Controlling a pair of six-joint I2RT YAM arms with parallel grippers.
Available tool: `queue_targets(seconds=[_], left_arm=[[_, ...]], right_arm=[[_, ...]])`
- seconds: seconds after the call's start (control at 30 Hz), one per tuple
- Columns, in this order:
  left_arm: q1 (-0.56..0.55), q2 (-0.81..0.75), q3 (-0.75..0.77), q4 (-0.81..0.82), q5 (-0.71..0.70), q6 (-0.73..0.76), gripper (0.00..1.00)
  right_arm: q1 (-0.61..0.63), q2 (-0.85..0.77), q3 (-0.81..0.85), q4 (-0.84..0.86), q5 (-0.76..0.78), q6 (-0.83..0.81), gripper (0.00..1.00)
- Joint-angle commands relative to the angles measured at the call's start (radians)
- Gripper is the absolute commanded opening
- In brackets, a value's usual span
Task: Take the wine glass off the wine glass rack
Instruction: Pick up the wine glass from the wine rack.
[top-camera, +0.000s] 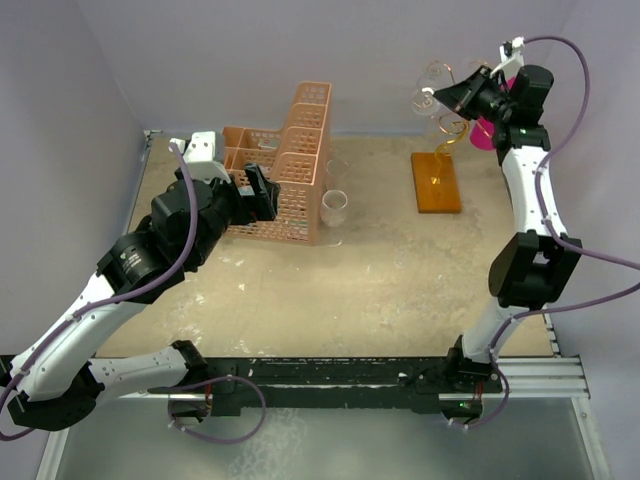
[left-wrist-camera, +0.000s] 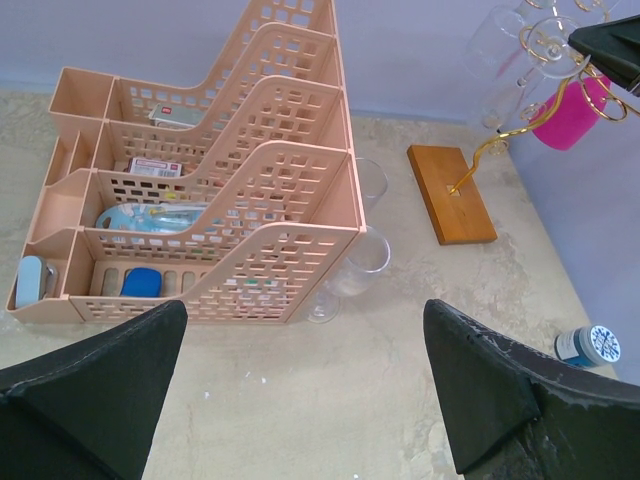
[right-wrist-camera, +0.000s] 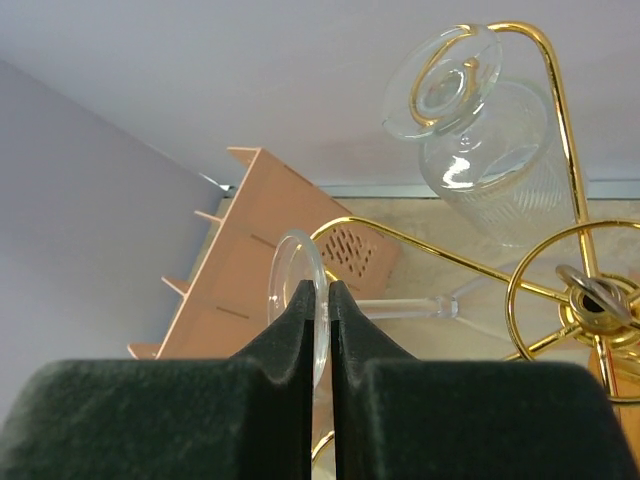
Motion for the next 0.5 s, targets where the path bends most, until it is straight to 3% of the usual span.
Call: queue_targets(seconds=[0.0, 0.47], left_arm=[[0.004, -0.011, 0.008, 0.037, 0.010, -0.017, 0.99], [0.004, -0.006, 0.009, 0.044, 0.024, -0.029, 0.99]], right_arm=[[-0.027, -0.048, -0.073, 0.087, -0.132, 0.092, 0.00], [-0.029, -0.076, -0.243, 0.356, -0.267, 0.383, 0.00]])
